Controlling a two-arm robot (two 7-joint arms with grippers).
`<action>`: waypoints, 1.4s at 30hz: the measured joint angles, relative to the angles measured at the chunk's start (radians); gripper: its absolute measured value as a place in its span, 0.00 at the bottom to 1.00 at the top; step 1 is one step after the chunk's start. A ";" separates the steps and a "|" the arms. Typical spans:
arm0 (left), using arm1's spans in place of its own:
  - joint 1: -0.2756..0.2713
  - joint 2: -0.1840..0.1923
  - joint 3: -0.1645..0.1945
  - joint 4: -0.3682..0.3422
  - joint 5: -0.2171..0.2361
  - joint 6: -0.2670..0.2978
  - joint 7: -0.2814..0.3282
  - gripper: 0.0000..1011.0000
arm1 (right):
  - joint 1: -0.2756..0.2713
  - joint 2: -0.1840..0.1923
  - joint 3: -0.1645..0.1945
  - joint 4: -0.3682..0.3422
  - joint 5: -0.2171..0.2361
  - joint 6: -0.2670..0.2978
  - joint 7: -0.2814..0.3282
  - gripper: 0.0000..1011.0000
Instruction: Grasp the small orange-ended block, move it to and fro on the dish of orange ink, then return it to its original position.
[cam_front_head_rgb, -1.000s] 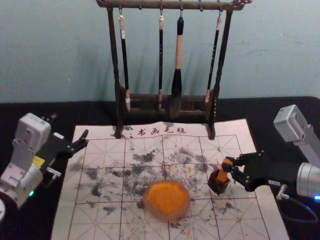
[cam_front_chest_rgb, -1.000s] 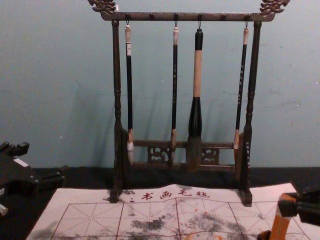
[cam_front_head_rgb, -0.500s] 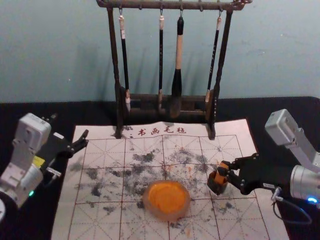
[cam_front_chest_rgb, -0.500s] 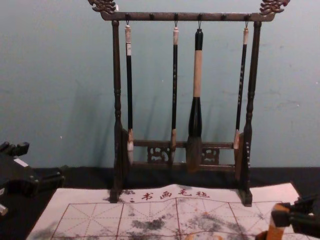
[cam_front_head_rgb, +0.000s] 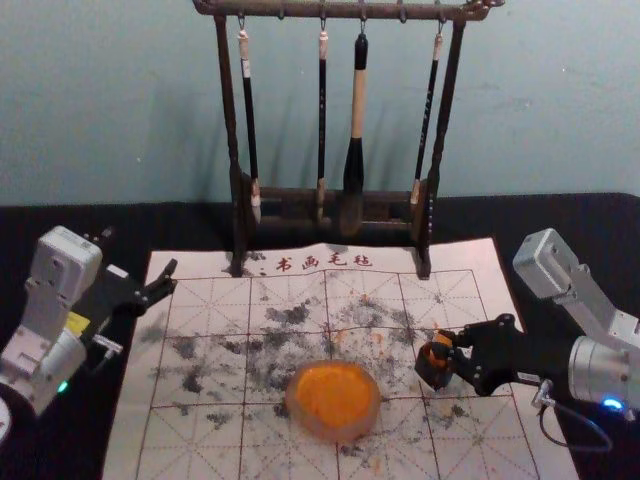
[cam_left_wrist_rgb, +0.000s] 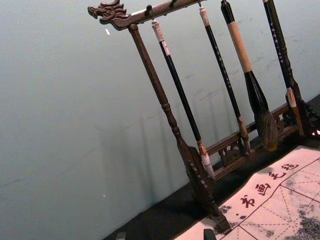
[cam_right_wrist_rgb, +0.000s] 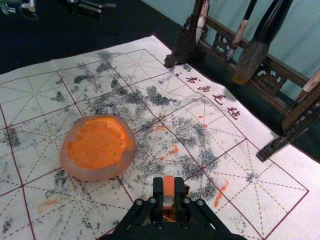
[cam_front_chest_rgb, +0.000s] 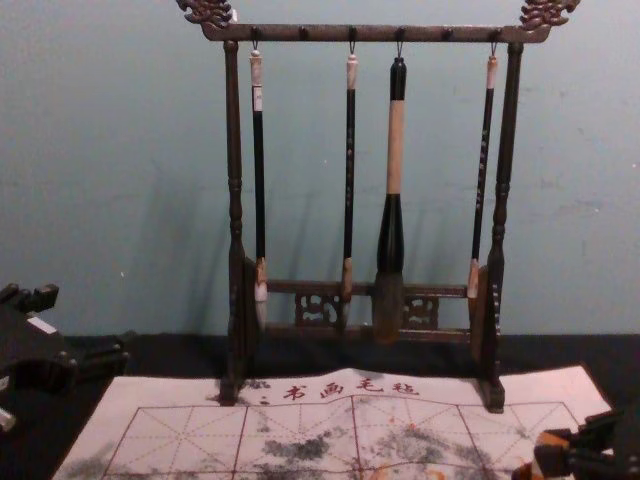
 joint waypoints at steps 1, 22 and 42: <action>0.000 0.000 0.000 0.000 0.000 0.000 0.000 0.99 | 0.000 -0.001 0.000 0.001 -0.001 0.000 0.000 0.09; 0.000 0.000 0.000 0.000 0.000 0.000 0.000 0.99 | 0.007 -0.010 -0.003 0.020 -0.015 0.000 0.014 0.09; 0.000 0.000 0.000 0.000 0.000 0.000 0.000 0.99 | 0.006 -0.010 -0.003 0.019 -0.015 0.001 0.014 0.09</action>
